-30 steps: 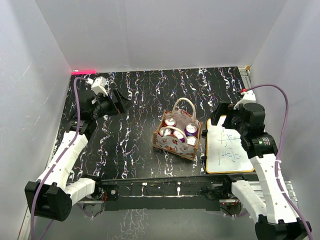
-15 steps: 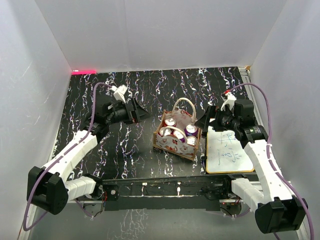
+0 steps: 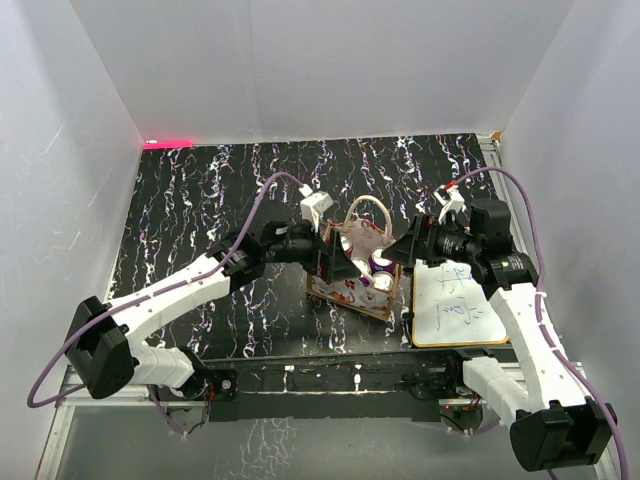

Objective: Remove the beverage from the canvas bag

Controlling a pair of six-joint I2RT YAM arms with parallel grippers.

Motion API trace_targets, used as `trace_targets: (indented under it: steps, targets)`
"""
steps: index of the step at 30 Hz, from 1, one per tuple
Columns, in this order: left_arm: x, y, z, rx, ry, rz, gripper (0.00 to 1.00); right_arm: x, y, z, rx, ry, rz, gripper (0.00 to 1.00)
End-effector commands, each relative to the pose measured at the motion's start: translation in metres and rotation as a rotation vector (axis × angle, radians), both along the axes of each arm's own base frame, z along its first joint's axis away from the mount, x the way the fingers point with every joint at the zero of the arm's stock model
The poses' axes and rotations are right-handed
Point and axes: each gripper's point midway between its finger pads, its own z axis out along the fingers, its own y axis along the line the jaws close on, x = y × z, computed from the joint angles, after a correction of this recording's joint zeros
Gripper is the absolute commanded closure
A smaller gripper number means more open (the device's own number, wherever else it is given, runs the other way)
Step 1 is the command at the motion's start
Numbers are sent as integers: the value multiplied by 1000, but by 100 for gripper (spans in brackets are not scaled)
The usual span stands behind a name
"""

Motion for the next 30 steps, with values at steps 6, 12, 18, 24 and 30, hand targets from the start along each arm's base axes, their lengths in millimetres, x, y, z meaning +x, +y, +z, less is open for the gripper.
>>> trace_targets:
  steps: [6,12,18,24,30]
  targets:
    - [-53,2,-17,15,-67,-118,3,-21,37,26,130,-106,236,18]
    - [-61,12,-54,55,24,-70,4,-34,71,2,90,-28,311,39]
    - [-59,22,-73,75,42,-9,5,-61,91,-32,58,104,350,52]
    - [-47,24,-64,96,-18,32,5,-76,90,-53,45,164,321,54]
    - [-21,16,-15,83,-154,79,3,-85,88,-85,50,225,279,62]
